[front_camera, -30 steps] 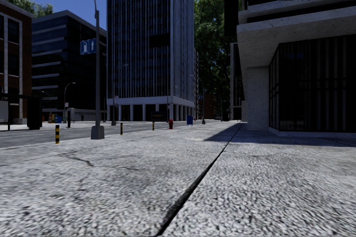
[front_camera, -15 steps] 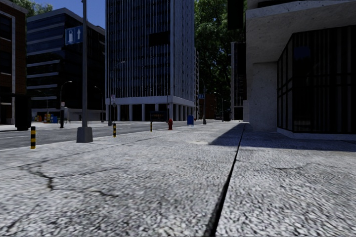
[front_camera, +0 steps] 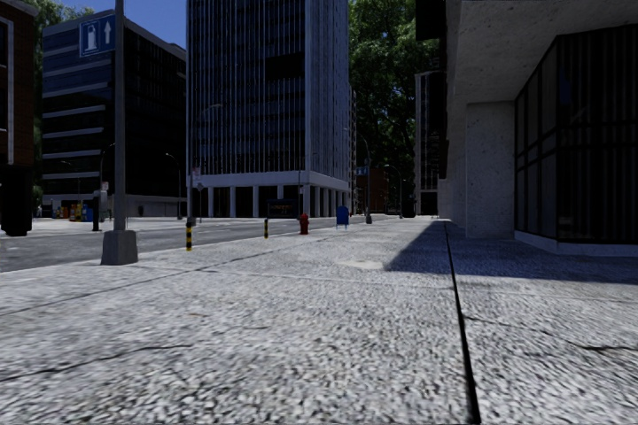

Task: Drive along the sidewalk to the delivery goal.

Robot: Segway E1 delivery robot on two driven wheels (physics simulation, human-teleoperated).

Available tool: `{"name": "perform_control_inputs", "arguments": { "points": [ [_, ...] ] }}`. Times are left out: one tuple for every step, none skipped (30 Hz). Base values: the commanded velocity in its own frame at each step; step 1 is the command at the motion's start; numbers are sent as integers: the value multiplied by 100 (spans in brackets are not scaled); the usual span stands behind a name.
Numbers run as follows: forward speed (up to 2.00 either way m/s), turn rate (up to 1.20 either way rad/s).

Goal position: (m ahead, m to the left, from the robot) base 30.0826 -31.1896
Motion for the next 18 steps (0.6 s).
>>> {"name": "perform_control_inputs", "arguments": {
  "points": [
    [200,0],
    [200,0],
    [200,0],
    [200,0],
    [200,0],
    [200,0],
    [200,0],
    [200,0],
    [200,0],
    [200,0],
    [200,0],
    [200,0],
    [200,0],
    [200,-6],
    [200,-23],
    [200,-31],
    [200,-34],
    [200,-35]
  ]
}}
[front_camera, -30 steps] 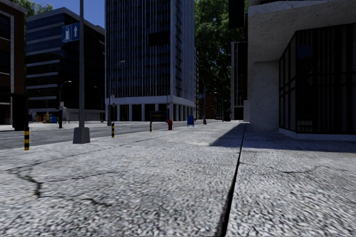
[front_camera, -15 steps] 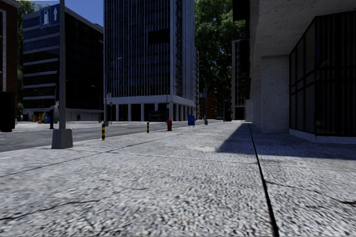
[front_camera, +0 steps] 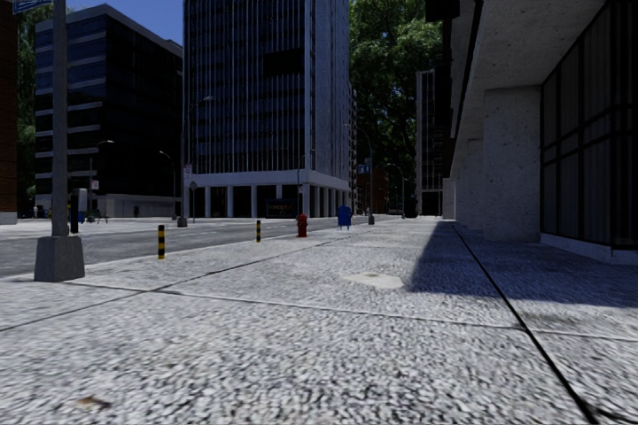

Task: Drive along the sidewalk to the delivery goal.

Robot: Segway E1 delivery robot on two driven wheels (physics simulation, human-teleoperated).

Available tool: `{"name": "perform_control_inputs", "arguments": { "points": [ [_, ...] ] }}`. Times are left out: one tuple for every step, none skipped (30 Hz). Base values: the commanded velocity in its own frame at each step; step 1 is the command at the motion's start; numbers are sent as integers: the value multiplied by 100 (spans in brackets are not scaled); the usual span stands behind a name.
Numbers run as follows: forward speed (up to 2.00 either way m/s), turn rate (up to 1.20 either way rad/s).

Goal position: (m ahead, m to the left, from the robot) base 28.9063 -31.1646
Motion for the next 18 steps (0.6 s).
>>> {"name": "perform_control_inputs", "arguments": {
  "points": [
    [200,-37],
    [200,-39],
    [200,-46],
    [200,-46],
    [200,-60],
    [200,-65],
    [200,-43],
    [200,-43],
    [200,-32],
    [200,-28],
    [200,-28],
    [200,-28],
    [200,-28],
    [200,-30],
    [200,-30],
    [200,-30],
    [200,-30],
    [200,-23]
  ]
}}
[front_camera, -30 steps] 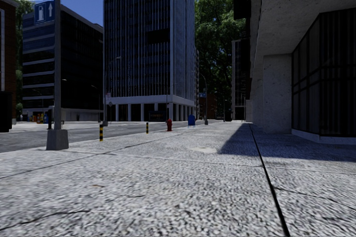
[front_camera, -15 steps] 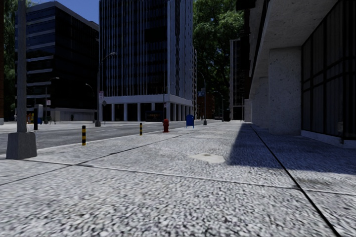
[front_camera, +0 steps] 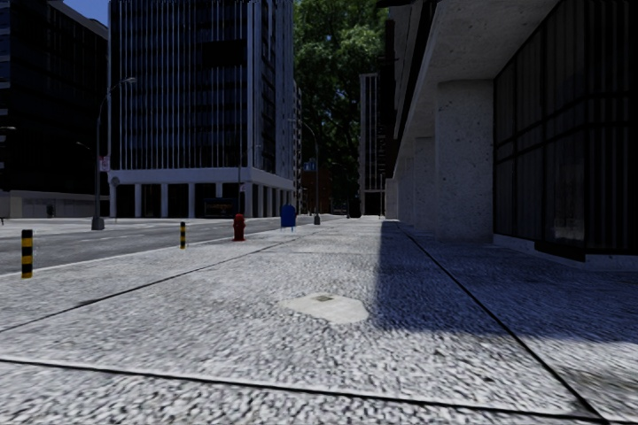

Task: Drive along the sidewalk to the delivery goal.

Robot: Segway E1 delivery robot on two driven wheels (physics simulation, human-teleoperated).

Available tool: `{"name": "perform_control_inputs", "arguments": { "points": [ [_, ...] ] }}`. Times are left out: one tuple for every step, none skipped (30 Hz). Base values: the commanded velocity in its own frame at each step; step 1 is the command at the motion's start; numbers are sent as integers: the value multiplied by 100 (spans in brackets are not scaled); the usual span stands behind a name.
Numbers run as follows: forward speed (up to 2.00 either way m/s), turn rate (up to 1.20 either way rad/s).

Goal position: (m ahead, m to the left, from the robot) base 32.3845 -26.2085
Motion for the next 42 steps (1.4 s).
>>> {"name": "perform_control_inputs", "arguments": {
  "points": [
    [200,-7],
    [200,0],
    [200,0],
    [200,0],
    [200,0],
    [200,0],
    [200,0],
    [200,0],
    [200,0],
    [200,0],
    [200,0],
    [200,0],
    [200,-4],
    [200,-52],
    [200,-67],
    [200,-67],
    [200,-77],
    [200,-79],
    [200,-80],
    [200,-71],
    [200,-1],
    [200,-1],
    [200,0],
    [200,0],
    [200,0],
    [200,0],
    [200,0],
    [200,0],
    [200,0],
    [200,0],
    [200,0],
    [200,0],
    [200,0],
    [200,0],
    [200,0],
    [200,0],
    [200,0],
    [200,0],
    [200,0],
    [200,0],
    [200,0],
    [200,0]
  ]
}}
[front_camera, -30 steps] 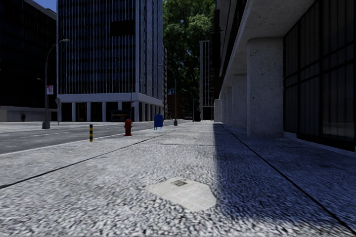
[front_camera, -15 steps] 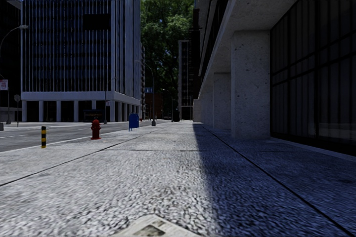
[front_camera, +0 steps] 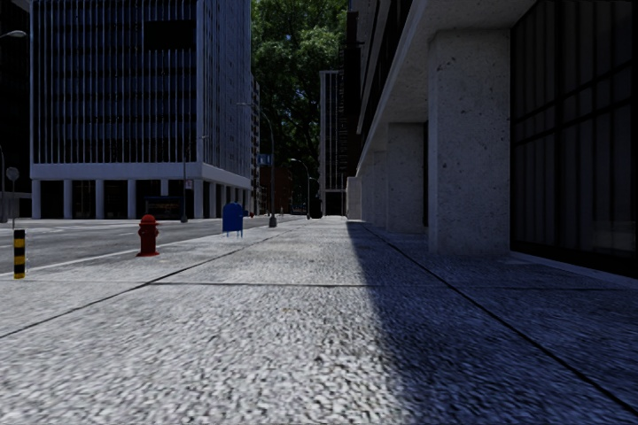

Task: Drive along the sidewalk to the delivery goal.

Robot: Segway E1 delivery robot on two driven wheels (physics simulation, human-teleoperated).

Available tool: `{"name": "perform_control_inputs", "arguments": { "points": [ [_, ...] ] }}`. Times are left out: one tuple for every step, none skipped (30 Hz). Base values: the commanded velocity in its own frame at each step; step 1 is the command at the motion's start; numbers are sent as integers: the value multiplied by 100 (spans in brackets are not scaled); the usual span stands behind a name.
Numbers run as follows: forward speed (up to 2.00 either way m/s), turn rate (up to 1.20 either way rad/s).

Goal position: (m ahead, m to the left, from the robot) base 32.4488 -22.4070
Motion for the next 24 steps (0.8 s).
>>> {"name": "perform_control_inputs", "arguments": {
  "points": [
    [200,0],
    [200,0],
    [200,0],
    [200,0],
    [200,0],
    [200,0],
    [200,0],
    [200,0],
    [200,-2],
    [200,-29],
    [200,-60],
    [200,-74],
    [200,-74],
    [200,-14],
    [200,0],
    [200,0],
    [200,0],
    [200,0],
    [200,0],
    [200,0],
    [200,0],
    [200,0],
    [200,0],
    [200,0]
  ]
}}
